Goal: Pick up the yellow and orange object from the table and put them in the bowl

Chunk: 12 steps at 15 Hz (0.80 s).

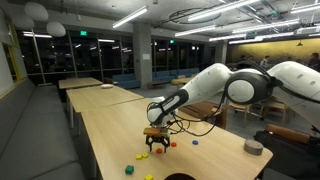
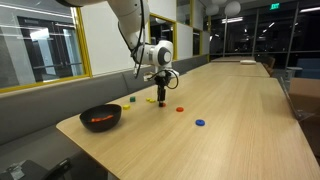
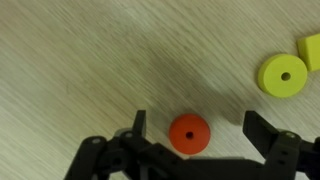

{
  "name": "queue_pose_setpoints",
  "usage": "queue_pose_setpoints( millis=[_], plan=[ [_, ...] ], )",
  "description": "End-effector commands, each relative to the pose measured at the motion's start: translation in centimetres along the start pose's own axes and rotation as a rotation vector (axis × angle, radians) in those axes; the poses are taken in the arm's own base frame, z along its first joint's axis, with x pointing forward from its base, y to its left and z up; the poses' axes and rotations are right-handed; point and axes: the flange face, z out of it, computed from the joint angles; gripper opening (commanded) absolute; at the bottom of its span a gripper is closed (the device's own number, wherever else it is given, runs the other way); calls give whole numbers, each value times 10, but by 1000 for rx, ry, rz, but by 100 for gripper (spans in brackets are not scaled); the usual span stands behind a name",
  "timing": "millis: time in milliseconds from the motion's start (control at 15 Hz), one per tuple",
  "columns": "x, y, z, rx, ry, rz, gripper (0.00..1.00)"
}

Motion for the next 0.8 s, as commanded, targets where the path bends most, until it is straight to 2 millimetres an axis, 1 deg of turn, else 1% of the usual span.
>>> queue_pose_setpoints(
  millis=[0,333,400,467,533,600,733],
  plan=[
    [7,-4,-1,9,24,-19,100],
    [9,-2,3,1,29,-23,100],
    [10,-2,3,4,33,-25,75],
    [10,-2,3,5,37,-29,74],
    [10,-3,1,13,42,-31,68],
    [10,-4,-1,20,46,-34,58],
    [9,-6,-4,28,53,-38,42]
  ],
)
